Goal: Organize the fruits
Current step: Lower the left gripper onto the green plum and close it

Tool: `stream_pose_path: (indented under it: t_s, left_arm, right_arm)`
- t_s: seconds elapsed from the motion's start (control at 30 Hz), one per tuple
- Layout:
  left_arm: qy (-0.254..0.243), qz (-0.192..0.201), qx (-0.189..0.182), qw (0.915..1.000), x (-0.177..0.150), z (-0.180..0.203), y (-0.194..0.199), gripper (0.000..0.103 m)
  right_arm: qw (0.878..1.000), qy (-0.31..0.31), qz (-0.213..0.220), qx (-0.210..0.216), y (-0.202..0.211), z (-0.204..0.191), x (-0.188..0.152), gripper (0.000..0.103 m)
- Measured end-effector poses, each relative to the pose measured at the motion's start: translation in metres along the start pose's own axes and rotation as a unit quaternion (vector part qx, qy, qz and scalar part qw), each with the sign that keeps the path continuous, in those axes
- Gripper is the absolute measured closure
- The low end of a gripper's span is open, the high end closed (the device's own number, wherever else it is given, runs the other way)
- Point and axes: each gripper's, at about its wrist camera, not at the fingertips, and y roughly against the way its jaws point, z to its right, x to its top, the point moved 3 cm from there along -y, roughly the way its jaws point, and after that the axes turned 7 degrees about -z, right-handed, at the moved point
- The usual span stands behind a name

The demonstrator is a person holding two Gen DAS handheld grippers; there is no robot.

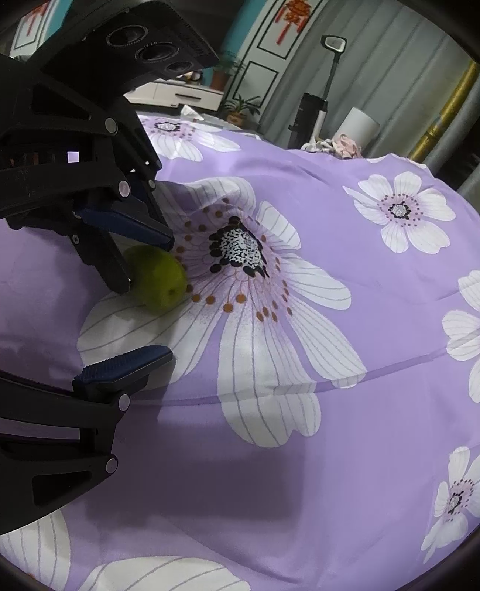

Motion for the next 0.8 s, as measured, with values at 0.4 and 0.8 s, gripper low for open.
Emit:
stream_pose_path:
  t_s: [0.4, 0.8]
  left_arm:
    - [-0.025, 0.005, -0.008, 0.9996, -0.001, 0.002, 0.0, 0.067]
    - [-0.025, 0.019, -0.008, 0.9995, -0.001, -0.003, 0.002, 0.07]
  right_arm:
    - [1.0, 0.027, -0.01, -0.008, -0.014, -0.015, 0.005, 0.062]
    - [1.0, 0.018, 0.006, 0.002, -0.011, -0.017, -0.001, 0.063]
